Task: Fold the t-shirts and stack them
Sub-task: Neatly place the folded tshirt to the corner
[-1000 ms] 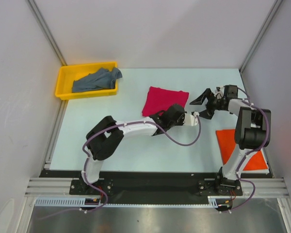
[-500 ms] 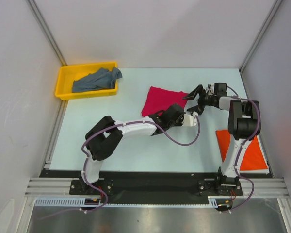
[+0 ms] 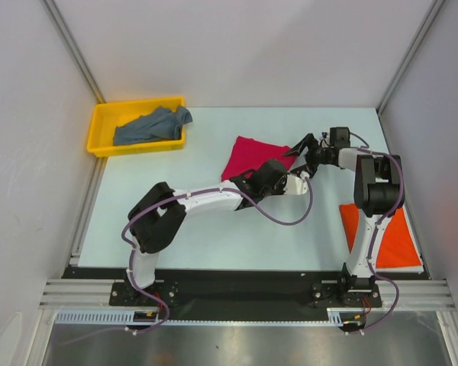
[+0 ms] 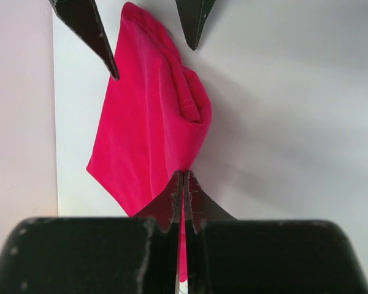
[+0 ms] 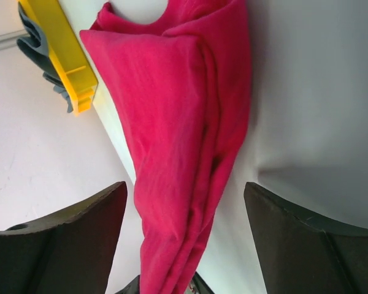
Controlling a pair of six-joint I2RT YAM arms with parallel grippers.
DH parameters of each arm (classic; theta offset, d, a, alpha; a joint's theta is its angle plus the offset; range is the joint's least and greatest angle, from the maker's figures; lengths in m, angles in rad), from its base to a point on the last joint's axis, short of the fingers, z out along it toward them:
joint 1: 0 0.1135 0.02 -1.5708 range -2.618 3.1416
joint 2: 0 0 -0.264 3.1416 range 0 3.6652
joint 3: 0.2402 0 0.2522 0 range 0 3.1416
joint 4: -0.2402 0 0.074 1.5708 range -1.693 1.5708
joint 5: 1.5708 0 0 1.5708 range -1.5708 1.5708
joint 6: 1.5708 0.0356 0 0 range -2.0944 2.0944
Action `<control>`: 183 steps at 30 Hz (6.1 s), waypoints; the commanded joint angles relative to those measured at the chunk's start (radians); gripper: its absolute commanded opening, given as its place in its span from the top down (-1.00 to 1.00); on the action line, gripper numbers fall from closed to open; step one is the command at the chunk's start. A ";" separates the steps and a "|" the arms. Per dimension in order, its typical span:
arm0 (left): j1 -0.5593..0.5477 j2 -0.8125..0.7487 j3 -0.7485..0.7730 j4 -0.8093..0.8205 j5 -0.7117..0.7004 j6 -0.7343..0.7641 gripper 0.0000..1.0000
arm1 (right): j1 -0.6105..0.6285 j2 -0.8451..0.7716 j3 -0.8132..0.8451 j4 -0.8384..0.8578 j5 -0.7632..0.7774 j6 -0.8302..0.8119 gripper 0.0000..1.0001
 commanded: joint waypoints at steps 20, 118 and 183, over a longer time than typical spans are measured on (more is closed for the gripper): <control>0.012 -0.166 -0.040 -0.024 0.082 -0.042 0.99 | 0.078 0.092 0.065 0.086 0.192 -0.026 -0.08; 0.074 -1.091 -0.502 -0.281 0.617 -0.904 -0.01 | -0.589 -0.905 -0.081 -0.811 0.937 -0.162 1.00; 0.088 -1.169 -0.557 -0.325 0.577 -0.949 -0.09 | -0.441 -1.160 -0.267 -0.876 0.948 -0.274 -0.60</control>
